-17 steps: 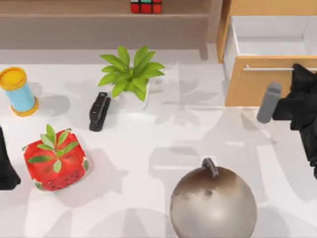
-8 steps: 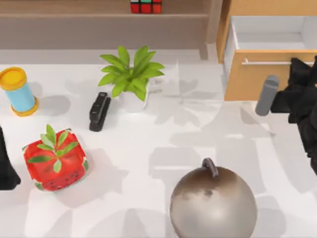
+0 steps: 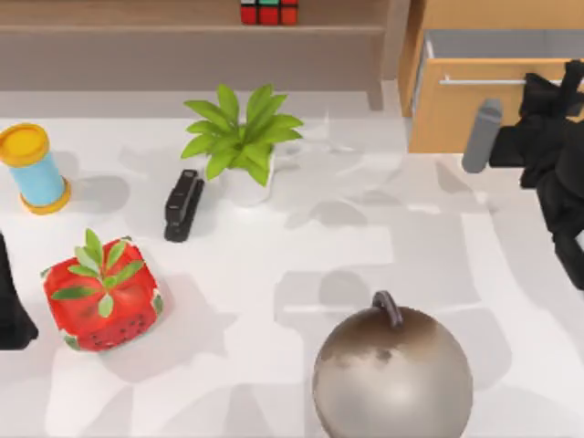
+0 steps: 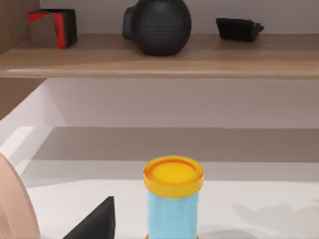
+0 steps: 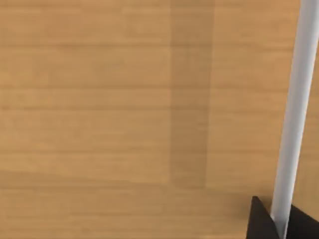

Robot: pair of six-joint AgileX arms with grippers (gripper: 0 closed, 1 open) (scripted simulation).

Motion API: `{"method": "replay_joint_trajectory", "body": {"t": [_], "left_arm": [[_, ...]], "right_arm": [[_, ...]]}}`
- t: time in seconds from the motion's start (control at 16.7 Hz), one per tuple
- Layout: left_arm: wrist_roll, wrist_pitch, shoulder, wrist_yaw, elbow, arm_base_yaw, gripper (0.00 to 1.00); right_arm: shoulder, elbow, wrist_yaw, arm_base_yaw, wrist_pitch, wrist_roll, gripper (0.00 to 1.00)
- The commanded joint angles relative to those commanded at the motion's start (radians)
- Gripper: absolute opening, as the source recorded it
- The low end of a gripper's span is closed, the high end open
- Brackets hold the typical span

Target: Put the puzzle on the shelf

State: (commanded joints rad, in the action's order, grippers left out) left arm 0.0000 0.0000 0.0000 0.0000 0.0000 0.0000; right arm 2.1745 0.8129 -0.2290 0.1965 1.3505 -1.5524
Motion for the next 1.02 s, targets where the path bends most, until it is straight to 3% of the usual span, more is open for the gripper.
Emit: {"method": "replay_joint_trajectory", "body": {"t": [0.36,1.02], "left_arm": [[0.0,0.0,0.0,0.0,0.0,0.0,1.0],[0.0,0.0,0.0,0.0,0.0,0.0,1.0]], "right_arm": [[0.006,0.015,0.0,0.0,-0.01,0.002,0.0],[0.127,0.291,0.032,-0.033,-0.165,0.001,0.0]]}}
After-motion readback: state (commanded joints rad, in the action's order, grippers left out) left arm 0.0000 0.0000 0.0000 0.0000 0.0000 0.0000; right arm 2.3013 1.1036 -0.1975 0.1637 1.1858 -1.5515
